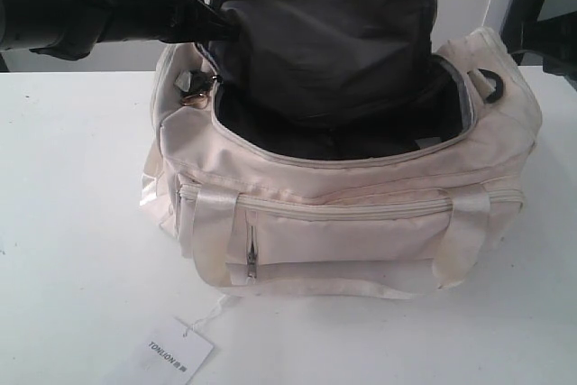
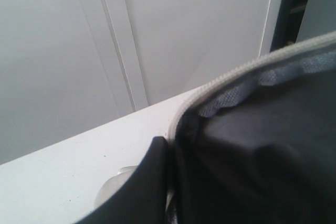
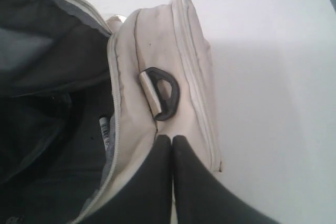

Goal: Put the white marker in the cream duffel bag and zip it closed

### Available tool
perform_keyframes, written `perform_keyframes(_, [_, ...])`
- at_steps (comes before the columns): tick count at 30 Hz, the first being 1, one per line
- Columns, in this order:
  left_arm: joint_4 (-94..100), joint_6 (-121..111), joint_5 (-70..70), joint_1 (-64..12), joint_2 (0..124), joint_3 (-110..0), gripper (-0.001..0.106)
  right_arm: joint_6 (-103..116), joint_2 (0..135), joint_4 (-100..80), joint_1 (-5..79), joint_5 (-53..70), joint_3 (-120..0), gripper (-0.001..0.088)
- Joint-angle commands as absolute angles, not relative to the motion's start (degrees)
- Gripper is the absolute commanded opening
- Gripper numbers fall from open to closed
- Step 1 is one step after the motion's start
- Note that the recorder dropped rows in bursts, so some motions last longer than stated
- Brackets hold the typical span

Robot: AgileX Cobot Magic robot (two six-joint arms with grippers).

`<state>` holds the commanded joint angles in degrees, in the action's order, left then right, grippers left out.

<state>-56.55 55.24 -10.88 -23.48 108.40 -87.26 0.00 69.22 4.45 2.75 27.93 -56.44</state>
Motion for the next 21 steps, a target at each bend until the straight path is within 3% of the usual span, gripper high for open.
perform_keyframes(12, [-56.5, 55.2, -10.9, -23.5, 108.4, -87.3, 0.000, 0.0, 69.2, 5.3, 2.8, 28.0, -56.4, 0.0000])
perform_keyframes(21, [-56.5, 55.2, -2.2, -23.5, 107.1, -87.4, 0.000, 0.0, 69.2, 5.8, 2.8, 28.1, -56.4, 0.0000])
